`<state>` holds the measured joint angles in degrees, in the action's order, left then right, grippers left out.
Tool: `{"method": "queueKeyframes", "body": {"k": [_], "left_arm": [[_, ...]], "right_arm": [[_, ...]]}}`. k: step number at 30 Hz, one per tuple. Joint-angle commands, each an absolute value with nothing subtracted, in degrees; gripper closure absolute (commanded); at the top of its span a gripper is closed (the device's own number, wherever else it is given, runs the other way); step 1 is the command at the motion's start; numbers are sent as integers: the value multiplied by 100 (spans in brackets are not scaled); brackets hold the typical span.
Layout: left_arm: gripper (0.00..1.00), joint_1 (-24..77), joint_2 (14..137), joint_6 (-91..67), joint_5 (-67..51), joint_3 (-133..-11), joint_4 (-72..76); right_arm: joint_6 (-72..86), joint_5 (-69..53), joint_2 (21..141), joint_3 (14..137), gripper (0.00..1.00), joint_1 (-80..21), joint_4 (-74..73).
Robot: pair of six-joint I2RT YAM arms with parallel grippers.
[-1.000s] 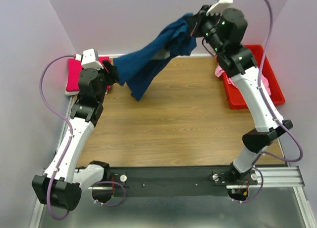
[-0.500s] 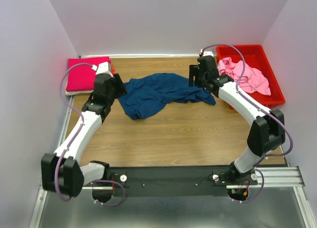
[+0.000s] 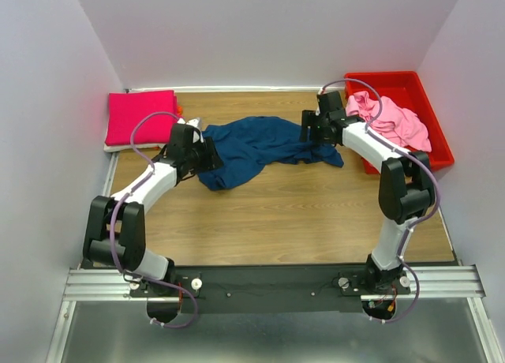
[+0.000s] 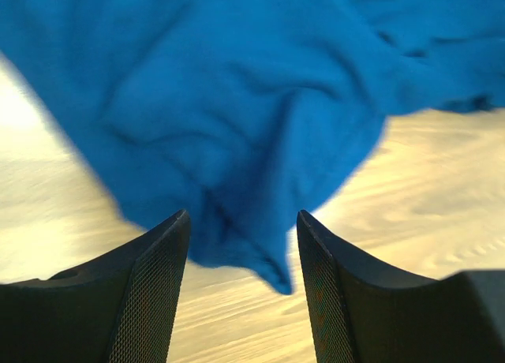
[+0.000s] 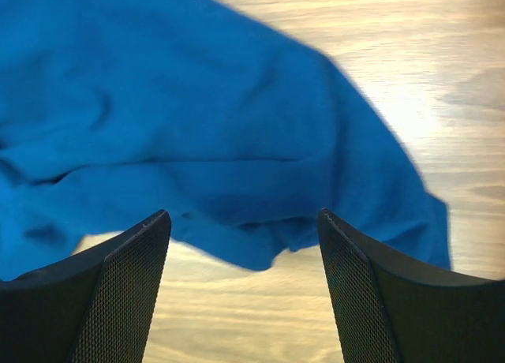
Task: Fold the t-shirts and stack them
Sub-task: Flatten the tshirt out
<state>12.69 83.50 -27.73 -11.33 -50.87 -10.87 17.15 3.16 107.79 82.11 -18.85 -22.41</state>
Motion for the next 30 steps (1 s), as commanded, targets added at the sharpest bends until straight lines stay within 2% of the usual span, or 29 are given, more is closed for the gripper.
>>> {"method": "queueKeyframes", "body": {"k": [1, 12, 14, 15, 16, 17, 18, 19, 20, 22, 26, 27, 30], "left_arm": [[36, 1318, 8892, -2663, -2387, -5150, -844], [36, 1450, 9914, -2698, -2329, -5493, -1187], [44, 1459, 9940, -2707, -2250, -5677, -1151], [50, 1459, 9940, -2716, -2224, -5678, -1151], [59, 1459, 9940, -2742, -2137, -5808, -1151], [81, 1459, 9967, -2742, -2075, -5888, -1186], [88, 1459, 9984, -2742, -2005, -6002, -1239], [96, 1459, 10037, -2707, -1812, -6290, -1396], [100, 1450, 10072, -2672, -1732, -6467, -1484], [100, 1433, 10151, -2567, -1443, -7114, -1678], [100, 1292, 10571, -2260, -1012, -8697, -2256], [100, 1240, 10686, -2154, -906, -9554, -2398], [100, 1029, 11284, -2005, -660, -11069, -2969]], "right_arm": [[1846, 35, 10942, 8148, 19, -1618, -2232], [1758, -299, 11426, 8306, 22, -1459, -2224], [1723, -378, 11478, 8323, 35, -1433, -2232], [1723, -413, 11505, 8332, 36, -1433, -2232], [1723, -448, 11522, 8349, 45, -1398, -2224], [1723, -535, 11575, 8402, 51, -1363, -2232], [1740, -571, 11593, 8402, 60, -1362, -2232], [1749, -615, 11584, 8489, 81, -1301, -2241], [1766, -615, 11584, 8542, 89, -1275, -2233], [1767, -580, 11488, 8770, 100, -1187, -2259], [1749, -440, 11364, 9604, 100, -1011, -2434], [1749, -422, 11364, 9798, 100, -932, -2487], [1627, -273, 11417, 10773, 100, -870, -2698]]}}
